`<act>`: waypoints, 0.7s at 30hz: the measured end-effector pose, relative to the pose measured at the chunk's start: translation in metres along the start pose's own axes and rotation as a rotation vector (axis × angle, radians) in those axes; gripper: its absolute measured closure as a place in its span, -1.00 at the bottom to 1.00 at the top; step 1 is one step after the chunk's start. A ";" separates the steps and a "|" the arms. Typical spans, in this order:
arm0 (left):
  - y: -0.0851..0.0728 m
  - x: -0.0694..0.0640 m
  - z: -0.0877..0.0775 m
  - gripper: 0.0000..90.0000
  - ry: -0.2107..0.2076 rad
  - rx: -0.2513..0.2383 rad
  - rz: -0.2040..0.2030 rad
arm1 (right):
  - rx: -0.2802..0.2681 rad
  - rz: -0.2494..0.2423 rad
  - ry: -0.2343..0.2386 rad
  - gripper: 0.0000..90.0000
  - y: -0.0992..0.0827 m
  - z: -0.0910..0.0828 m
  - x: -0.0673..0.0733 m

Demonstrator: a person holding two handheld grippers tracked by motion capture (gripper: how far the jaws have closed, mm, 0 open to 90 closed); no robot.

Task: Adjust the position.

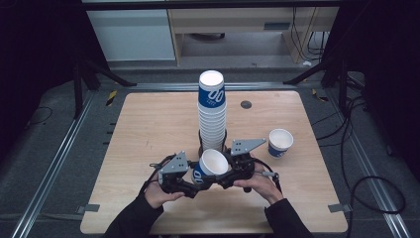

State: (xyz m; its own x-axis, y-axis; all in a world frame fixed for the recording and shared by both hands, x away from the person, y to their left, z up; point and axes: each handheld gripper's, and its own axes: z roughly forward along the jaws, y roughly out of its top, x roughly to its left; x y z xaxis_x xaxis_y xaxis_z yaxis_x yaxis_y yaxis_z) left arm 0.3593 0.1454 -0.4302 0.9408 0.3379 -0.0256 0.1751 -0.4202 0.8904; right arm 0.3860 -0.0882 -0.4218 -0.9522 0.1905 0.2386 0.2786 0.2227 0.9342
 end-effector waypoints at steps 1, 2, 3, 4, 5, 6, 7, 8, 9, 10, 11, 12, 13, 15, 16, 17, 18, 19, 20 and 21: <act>0.000 0.000 0.000 -0.42 -0.006 -0.003 -0.003 | 0.001 -0.001 -0.001 -0.55 0.000 0.000 0.000; 0.000 0.000 0.000 -0.42 -0.005 -0.004 -0.003 | 0.001 -0.001 -0.001 -0.55 0.000 0.000 0.000; 0.000 0.000 0.000 -0.42 -0.005 -0.006 -0.002 | -0.001 -0.002 -0.001 -0.54 0.000 -0.001 0.000; 0.000 0.000 -0.001 -0.43 -0.011 -0.004 -0.006 | -0.002 -0.003 -0.002 -0.54 0.000 -0.001 0.000; 0.000 0.001 -0.001 -0.44 -0.009 -0.003 -0.006 | -0.005 -0.008 -0.002 -0.54 0.001 -0.001 0.000; -0.001 0.001 -0.001 -0.47 -0.012 0.002 -0.008 | -0.010 -0.013 -0.006 -0.54 0.001 -0.002 0.001; -0.001 0.001 -0.001 -0.49 -0.013 0.007 -0.008 | -0.017 -0.017 -0.011 -0.54 0.002 -0.004 0.001; -0.001 0.001 -0.001 -0.50 -0.010 0.010 -0.009 | -0.025 -0.021 -0.017 -0.54 0.003 -0.006 0.001; -0.002 0.002 -0.001 -0.52 -0.013 0.015 -0.014 | -0.029 -0.023 -0.020 -0.54 0.004 -0.008 0.001; -0.002 0.003 -0.002 -0.53 -0.010 0.017 -0.016 | -0.037 -0.026 -0.031 -0.54 0.005 -0.010 0.001; -0.003 0.003 -0.003 -0.53 -0.009 0.019 -0.020 | -0.041 -0.029 -0.041 -0.54 0.006 -0.013 0.001; -0.004 0.005 -0.003 -0.54 -0.009 0.026 -0.024 | -0.044 -0.030 -0.051 -0.54 0.007 -0.015 0.001; -0.005 0.006 -0.005 -0.55 -0.002 0.028 -0.027 | -0.047 -0.032 -0.066 -0.55 0.008 -0.017 0.001; -0.007 0.009 -0.007 -0.55 0.008 0.033 -0.040 | -0.061 -0.027 -0.087 -0.55 0.009 -0.022 0.000; -0.008 0.012 -0.008 -0.55 0.015 0.032 -0.048 | -0.063 -0.025 -0.101 -0.55 0.010 -0.024 -0.001; -0.009 0.014 -0.010 -0.55 0.020 0.032 -0.055 | -0.063 -0.028 -0.112 -0.55 0.010 -0.026 -0.001; -0.009 0.016 -0.011 -0.55 0.025 0.033 -0.062 | -0.063 -0.030 -0.126 -0.55 0.010 -0.028 -0.001; -0.010 0.018 -0.012 -0.56 0.032 0.032 -0.067 | -0.060 -0.031 -0.140 -0.55 0.011 -0.030 -0.002; -0.011 0.020 -0.013 -0.56 0.036 0.032 -0.074 | -0.060 -0.030 -0.151 -0.55 0.011 -0.032 -0.002; -0.012 0.022 -0.014 -0.57 0.042 0.031 -0.079 | -0.061 -0.033 -0.167 -0.55 0.011 -0.034 -0.003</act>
State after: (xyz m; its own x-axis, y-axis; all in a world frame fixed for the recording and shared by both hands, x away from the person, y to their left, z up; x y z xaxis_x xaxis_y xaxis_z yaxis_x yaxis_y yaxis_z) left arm 0.3734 0.1698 -0.4348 0.9110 0.4055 -0.0755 0.2576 -0.4163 0.8719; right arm 0.3874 -0.1193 -0.4035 -0.9253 0.3414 0.1653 0.2350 0.1736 0.9564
